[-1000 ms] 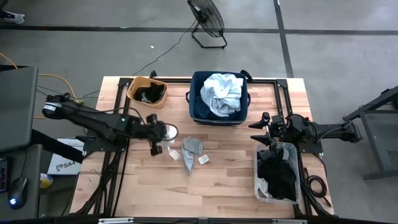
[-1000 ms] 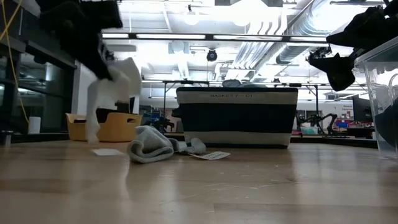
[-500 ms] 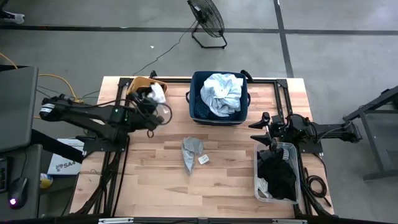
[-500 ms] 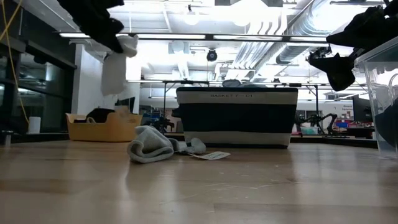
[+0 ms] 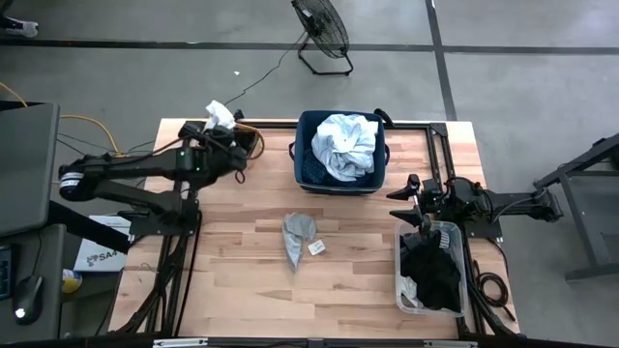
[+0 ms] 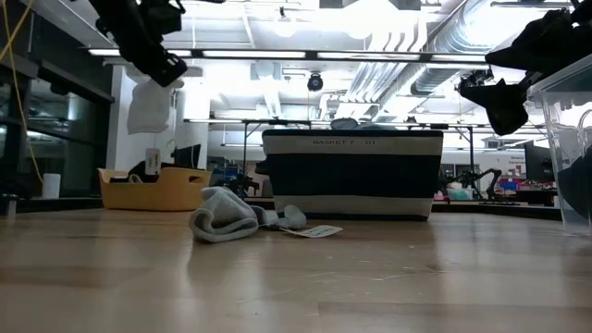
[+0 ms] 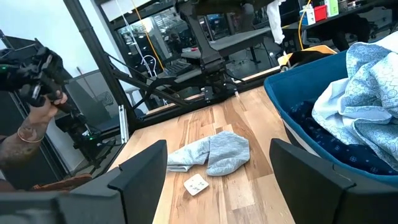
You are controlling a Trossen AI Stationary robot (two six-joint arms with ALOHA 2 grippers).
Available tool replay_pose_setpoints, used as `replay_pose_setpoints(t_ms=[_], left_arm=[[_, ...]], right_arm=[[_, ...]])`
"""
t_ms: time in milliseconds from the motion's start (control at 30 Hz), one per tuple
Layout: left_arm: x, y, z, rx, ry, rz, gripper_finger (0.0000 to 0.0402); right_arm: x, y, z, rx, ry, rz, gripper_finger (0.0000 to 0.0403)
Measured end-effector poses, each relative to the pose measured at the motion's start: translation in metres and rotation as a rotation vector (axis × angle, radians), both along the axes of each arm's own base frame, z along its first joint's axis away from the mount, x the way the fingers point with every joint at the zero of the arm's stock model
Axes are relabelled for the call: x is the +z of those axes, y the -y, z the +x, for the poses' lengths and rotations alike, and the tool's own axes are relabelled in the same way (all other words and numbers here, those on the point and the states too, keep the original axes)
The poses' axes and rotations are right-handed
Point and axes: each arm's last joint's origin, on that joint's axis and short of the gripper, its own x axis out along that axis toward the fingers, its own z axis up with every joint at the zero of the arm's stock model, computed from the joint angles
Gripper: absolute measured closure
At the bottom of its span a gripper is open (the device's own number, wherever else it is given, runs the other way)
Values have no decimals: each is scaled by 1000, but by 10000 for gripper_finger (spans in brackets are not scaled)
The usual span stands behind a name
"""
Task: Pick & Place Cloths
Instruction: Put the white sock into the yellow bin
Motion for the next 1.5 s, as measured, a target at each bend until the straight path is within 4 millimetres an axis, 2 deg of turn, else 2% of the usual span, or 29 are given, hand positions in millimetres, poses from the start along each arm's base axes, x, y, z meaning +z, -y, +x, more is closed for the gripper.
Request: replay_pose_setpoints(t_ms=[267,633,933,1167,1333,1500], left_arm=[[3,-20,4,80,73,9,402],[-20,-52,17,158,20,-74,402],[-44,-73,35,100,44,-235,401],[-61,-88,35,60,55,-409,401],[-72,-97,33,-7,-7,-541,401],[-81,-108,25,32,25,-644,401]], right_arm=[[0,0,0,0,1,0,127],[0,0,0,0,2,0,127],[0,0,0,0,2,0,127],[0,0,0,0,2,0,127],[0,0,0,0,2,0,127],[0,0,0,0,2,0,127]])
